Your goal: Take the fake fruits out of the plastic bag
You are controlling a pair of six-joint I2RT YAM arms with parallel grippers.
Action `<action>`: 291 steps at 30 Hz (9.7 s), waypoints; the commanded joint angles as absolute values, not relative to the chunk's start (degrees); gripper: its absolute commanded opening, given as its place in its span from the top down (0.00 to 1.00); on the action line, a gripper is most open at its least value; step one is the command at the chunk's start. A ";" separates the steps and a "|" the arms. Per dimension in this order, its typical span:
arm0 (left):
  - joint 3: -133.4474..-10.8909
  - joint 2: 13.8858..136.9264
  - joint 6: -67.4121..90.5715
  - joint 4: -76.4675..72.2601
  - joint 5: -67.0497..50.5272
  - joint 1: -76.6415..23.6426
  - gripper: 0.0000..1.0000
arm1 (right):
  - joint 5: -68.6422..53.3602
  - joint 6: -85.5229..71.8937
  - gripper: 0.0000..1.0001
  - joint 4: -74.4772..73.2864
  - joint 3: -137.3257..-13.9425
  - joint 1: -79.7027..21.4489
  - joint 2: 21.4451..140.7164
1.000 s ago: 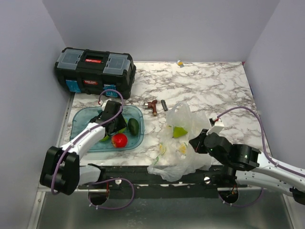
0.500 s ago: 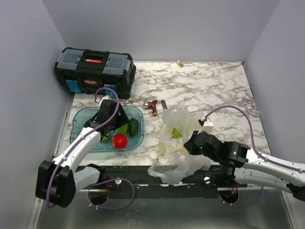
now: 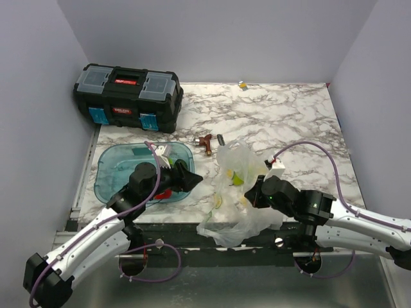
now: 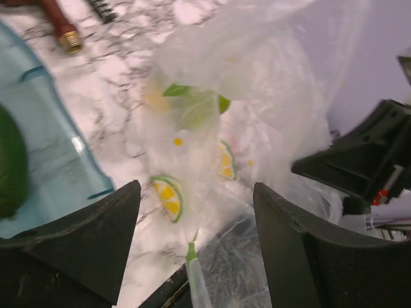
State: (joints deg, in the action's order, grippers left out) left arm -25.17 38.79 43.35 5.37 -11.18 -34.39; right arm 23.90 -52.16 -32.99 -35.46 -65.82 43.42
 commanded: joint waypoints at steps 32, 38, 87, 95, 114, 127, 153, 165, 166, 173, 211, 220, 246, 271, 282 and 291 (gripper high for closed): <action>-38.62 89.29 40.40 -31.74 1.46 -58.36 0.49 | 22.63 -53.55 0.99 -36.29 -36.83 -65.73 36.40; -38.22 95.40 39.55 -42.53 5.98 -58.36 0.33 | 21.72 -53.75 0.99 -36.64 -37.01 -65.71 36.56; -44.26 104.83 41.42 -26.60 12.00 -59.01 0.41 | 7.20 -42.17 0.99 -21.97 -35.45 -65.69 43.41; -45.48 96.59 36.65 -16.54 6.76 -58.97 0.72 | 12.54 -45.95 0.99 -26.30 -34.50 -65.66 42.81; -37.52 86.72 40.76 -23.91 -1.76 -58.01 0.59 | 3.63 -44.40 0.99 -20.89 -33.46 -65.66 39.02; -39.10 99.49 47.83 -43.38 7.60 -58.65 0.10 | -2.34 -42.10 0.99 -15.05 -33.19 -65.70 43.97; -49.84 102.48 42.32 -17.31 15.87 -59.68 0.66 | 7.82 -49.08 0.99 -24.21 -27.29 -65.73 33.89; -41.18 85.42 38.95 -19.93 -6.79 -57.64 0.75 | 16.42 -55.44 0.99 -31.89 -29.32 -65.69 36.82; -40.53 84.35 39.22 -20.40 -8.50 -57.23 0.75 | 17.27 -56.07 0.99 -32.06 -29.59 -65.72 37.89; -36.41 77.46 41.83 -21.33 -19.27 -54.04 0.81 | 23.92 -60.83 1.00 -34.50 -33.04 -65.73 40.28; -41.49 63.43 40.95 28.48 1.97 -7.75 1.00 | 25.73 -63.43 0.99 -33.99 -32.20 -65.61 40.99; -41.06 68.99 44.93 25.20 3.64 -7.21 0.53 | 26.20 -64.34 0.99 -33.48 -31.59 -65.66 38.17; -46.48 40.60 31.99 36.15 -12.10 -11.75 0.01 | 8.55 -43.18 0.99 -34.70 -55.01 -4.67 70.90; -64.74 31.64 30.47 42.80 1.33 -31.29 0.01 | 2.92 -25.10 0.00 -54.72 -68.00 -0.40 46.10; -70.53 23.57 31.18 40.49 4.08 -31.27 0.01 | -3.25 -25.20 0.00 -59.91 -80.62 -0.38 35.56; -72.71 22.60 30.23 38.93 0.83 -31.29 0.01 | -1.86 -24.35 0.00 -61.89 -88.77 -0.36 35.41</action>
